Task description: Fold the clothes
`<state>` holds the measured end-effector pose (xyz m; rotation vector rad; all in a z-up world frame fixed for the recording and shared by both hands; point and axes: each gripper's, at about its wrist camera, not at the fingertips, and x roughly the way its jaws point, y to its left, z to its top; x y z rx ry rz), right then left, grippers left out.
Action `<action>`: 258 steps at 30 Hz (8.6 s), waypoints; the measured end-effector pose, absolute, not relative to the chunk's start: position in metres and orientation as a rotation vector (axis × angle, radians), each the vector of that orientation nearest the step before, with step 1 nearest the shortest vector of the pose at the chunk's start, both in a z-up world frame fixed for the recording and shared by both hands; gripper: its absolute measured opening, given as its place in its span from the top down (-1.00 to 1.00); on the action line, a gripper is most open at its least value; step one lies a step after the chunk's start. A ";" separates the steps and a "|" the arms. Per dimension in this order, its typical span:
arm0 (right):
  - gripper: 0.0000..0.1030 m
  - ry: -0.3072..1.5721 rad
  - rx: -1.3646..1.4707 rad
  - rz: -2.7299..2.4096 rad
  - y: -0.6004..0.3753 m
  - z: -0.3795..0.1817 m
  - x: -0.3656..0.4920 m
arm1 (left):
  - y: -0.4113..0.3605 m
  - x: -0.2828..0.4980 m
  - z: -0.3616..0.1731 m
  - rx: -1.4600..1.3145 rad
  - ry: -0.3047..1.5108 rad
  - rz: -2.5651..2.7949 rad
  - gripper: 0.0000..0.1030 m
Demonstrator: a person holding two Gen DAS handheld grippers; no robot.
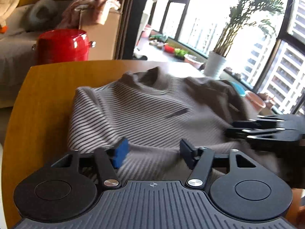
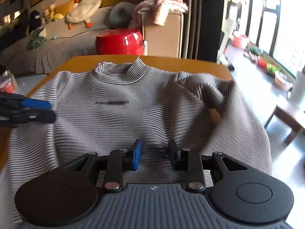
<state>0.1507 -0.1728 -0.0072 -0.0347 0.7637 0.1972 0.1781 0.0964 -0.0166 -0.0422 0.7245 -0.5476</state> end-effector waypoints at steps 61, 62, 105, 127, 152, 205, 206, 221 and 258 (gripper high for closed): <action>0.30 0.738 0.083 0.014 -0.184 0.000 0.216 | 0.122 0.137 0.004 -0.173 0.721 -0.542 -0.88; 0.24 0.740 0.069 0.001 -0.190 -0.007 0.213 | 0.122 0.139 0.004 -0.171 0.723 -0.538 -0.88; 0.59 0.536 -0.400 0.288 -0.194 0.010 0.154 | 0.083 0.260 0.004 -0.008 0.703 -0.291 0.21; 0.60 0.625 -0.022 0.249 -0.179 0.017 0.250 | 0.034 0.258 -0.004 -0.145 0.751 -0.481 -0.38; 0.29 1.136 0.727 0.480 -0.203 -0.002 0.094 | 0.076 0.239 0.017 -0.150 0.686 -0.365 -0.60; 0.39 0.619 -0.007 0.226 -0.209 0.001 0.213 | 0.049 0.230 -0.016 -0.034 0.703 -0.427 -0.87; 0.38 0.604 -0.033 0.217 -0.205 0.000 0.210 | 0.049 0.228 -0.018 -0.029 0.693 -0.432 -0.89; 0.26 0.588 -0.054 0.203 -0.191 0.020 0.219 | 0.062 0.221 -0.024 -0.100 0.636 -0.476 -0.98; 0.89 0.759 0.083 0.551 -0.185 0.040 0.026 | 0.110 0.144 0.077 -0.213 0.577 -0.467 -1.00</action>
